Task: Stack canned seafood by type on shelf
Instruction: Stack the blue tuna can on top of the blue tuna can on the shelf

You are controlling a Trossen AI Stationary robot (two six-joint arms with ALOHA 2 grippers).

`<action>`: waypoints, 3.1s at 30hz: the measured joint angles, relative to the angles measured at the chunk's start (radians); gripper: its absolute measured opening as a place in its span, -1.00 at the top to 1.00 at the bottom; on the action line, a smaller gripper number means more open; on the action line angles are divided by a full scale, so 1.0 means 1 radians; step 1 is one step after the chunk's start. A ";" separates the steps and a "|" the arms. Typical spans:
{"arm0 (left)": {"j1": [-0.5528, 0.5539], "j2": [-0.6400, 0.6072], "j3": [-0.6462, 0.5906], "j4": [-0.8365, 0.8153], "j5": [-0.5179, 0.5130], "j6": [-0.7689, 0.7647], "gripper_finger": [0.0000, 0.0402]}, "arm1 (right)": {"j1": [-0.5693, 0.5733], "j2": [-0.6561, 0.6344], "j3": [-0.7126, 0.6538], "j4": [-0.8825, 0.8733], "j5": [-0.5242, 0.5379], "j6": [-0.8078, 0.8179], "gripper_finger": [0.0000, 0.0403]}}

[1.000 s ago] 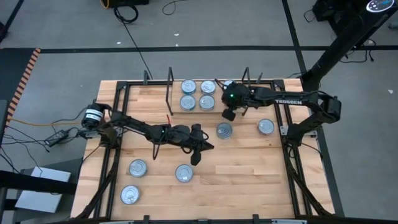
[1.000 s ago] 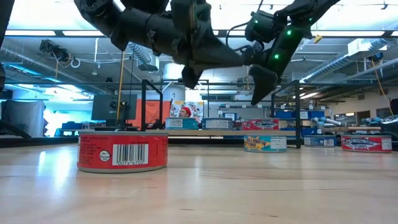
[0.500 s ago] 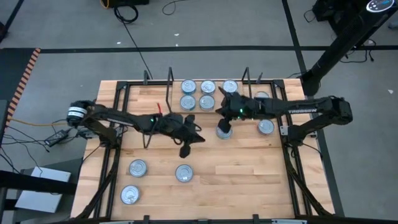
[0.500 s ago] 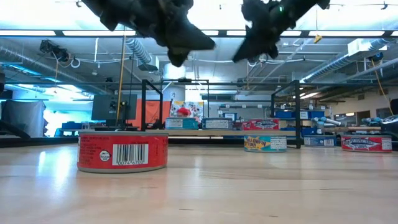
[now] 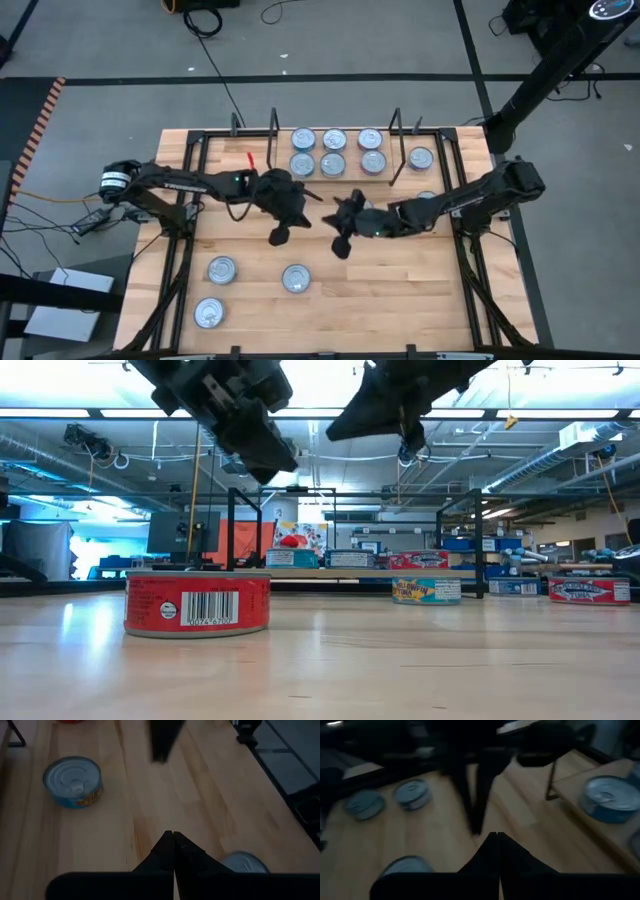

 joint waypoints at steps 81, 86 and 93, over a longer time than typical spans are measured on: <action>-0.436 -0.132 -0.189 -0.738 -0.184 -0.111 0.53 | 0.017 -0.141 0.000 -0.314 -0.324 -0.109 0.99; -0.436 -0.047 -0.187 -0.741 -0.179 -0.111 0.53 | 0.017 -0.141 0.000 -0.310 -0.323 -0.113 0.99; -0.435 -0.027 -0.181 -0.744 -0.165 -0.107 0.63 | 0.017 -0.141 0.000 -0.310 -0.323 -0.115 0.99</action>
